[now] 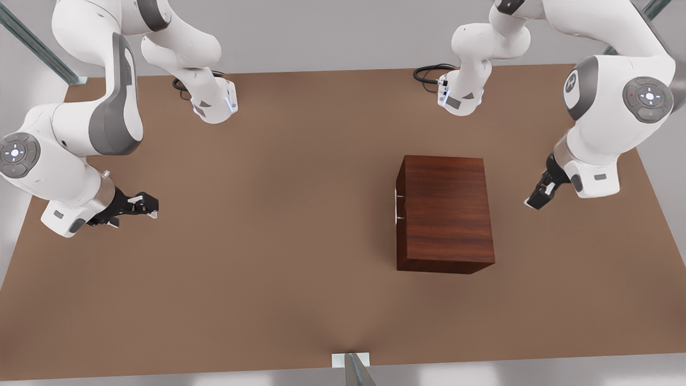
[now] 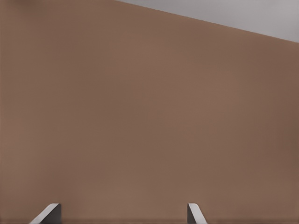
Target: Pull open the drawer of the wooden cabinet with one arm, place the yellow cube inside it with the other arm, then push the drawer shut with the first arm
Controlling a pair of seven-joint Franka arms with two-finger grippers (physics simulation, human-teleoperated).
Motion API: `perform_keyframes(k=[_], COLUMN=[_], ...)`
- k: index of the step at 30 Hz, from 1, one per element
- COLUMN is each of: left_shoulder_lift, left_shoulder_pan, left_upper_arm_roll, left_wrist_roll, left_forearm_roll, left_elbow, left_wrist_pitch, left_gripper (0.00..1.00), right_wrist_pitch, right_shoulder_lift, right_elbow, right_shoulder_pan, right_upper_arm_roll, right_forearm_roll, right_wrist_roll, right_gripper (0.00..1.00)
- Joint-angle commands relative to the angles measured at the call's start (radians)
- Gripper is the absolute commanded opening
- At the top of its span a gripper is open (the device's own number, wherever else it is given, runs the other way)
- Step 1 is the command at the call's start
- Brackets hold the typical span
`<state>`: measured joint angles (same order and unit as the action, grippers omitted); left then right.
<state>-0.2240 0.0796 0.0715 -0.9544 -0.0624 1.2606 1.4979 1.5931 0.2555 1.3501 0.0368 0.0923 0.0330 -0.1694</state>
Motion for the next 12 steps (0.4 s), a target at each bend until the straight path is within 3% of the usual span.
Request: perform_keyframes(k=[1, 12], left_shoulder_lift=[-0.003, -0.060], left_shoulder_pan=[0.002, 0.023], left_upper_arm_roll=[0.004, 0.004], left_wrist_roll=[0.919, 0.919], left_forearm_roll=[-0.014, 0.016], left_elbow=[-0.016, -0.018], left_wrist_pitch=[-0.027, -0.050], left_gripper=[1.00, 1.00], right_wrist_pitch=[-0.008, -0.008], right_shoulder_lift=[-0.001, -0.001], right_elbow=[0.000, 0.000], right_shoulder_pan=[0.000, 0.000], right_upper_arm_roll=[0.000, 0.000], right_forearm_roll=[-0.001, -0.001], right_wrist_roll=[-0.002, -0.002], right_gripper=[1.00, 1.00])
